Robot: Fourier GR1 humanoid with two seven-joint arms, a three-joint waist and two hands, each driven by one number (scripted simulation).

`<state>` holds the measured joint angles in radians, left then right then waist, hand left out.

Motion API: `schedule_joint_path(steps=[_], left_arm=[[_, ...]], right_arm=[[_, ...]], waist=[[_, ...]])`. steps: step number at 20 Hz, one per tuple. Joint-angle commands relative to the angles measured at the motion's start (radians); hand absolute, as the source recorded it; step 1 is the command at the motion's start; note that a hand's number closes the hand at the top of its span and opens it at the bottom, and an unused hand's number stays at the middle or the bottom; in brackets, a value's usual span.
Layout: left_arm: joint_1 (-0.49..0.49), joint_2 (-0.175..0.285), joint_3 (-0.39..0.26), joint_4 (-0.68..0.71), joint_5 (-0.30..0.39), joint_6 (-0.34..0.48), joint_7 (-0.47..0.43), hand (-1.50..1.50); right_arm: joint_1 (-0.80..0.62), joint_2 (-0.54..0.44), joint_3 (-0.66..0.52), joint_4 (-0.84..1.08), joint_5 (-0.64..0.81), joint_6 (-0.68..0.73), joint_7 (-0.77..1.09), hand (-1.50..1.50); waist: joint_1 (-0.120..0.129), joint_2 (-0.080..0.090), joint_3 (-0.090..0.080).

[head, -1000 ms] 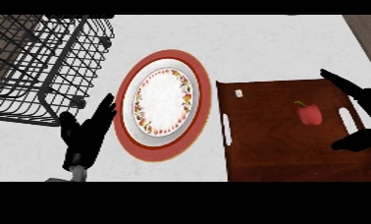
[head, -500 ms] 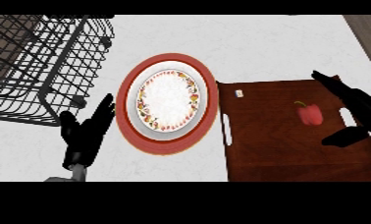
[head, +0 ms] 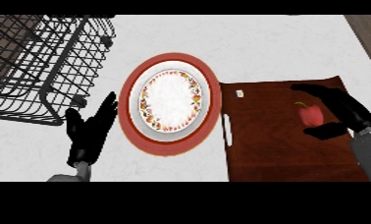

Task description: Pick the bell pepper from the tray and place it in the plate

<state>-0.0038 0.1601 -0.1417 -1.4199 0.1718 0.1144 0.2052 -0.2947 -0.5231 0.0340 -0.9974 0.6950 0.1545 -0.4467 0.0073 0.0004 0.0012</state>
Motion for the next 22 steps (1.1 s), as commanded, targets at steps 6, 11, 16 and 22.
schedule_joint_path(steps=[6, 11, 16, 22], left_arm=[[0.063, -0.032, 0.017, 0.048, -0.023, -0.042, -0.090, 0.00], [0.051, -0.022, 0.030, 0.007, -0.024, -0.033, -0.037, 0.00], [0.020, -0.014, 0.016, 0.003, -0.027, -0.039, 0.004, 0.00], [0.008, -0.018, 0.009, 0.016, -0.028, -0.042, 0.015, 0.00]], right_arm=[[-0.065, 0.010, -0.029, 0.158, 0.100, -0.118, -0.151, 1.50], [0.028, 0.203, 0.089, -0.133, 0.193, -0.173, 0.164, 1.50], [0.015, 0.425, 0.197, -0.075, 0.305, -0.208, 0.338, 1.50], [-0.039, 0.515, 0.273, -0.242, 0.359, -0.334, 0.511, 1.50]], waist=[[0.000, 0.001, -0.001], [-0.019, -0.010, -0.004], [0.034, -0.016, -0.013], [0.044, -0.039, -0.003]])
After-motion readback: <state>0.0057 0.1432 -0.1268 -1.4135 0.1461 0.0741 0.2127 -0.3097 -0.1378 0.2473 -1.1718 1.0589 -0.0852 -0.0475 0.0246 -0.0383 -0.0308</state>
